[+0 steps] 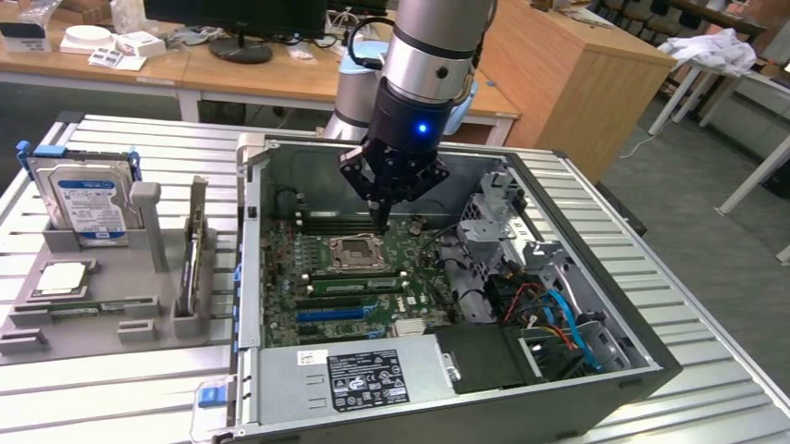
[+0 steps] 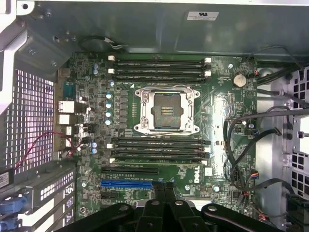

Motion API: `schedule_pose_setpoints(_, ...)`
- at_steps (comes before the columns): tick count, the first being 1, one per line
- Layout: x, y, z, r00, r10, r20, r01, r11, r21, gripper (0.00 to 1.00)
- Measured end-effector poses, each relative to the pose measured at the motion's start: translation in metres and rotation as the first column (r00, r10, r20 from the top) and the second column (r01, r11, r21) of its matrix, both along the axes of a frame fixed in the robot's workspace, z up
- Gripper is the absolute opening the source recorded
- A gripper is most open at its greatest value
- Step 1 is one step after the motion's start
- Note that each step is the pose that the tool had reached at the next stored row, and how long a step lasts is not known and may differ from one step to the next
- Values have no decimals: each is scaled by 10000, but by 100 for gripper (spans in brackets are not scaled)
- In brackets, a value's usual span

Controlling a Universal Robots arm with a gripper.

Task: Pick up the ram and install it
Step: 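Press down the ram until it locks into place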

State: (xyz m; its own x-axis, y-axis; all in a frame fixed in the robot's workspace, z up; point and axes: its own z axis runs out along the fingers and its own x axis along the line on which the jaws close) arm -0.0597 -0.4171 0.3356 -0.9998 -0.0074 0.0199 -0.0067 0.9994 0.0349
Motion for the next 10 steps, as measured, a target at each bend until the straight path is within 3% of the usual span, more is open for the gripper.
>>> schedule_pose_setpoints(10, 1, 26, 0, 10000, 30, -1, -30, 10000, 0, 11)
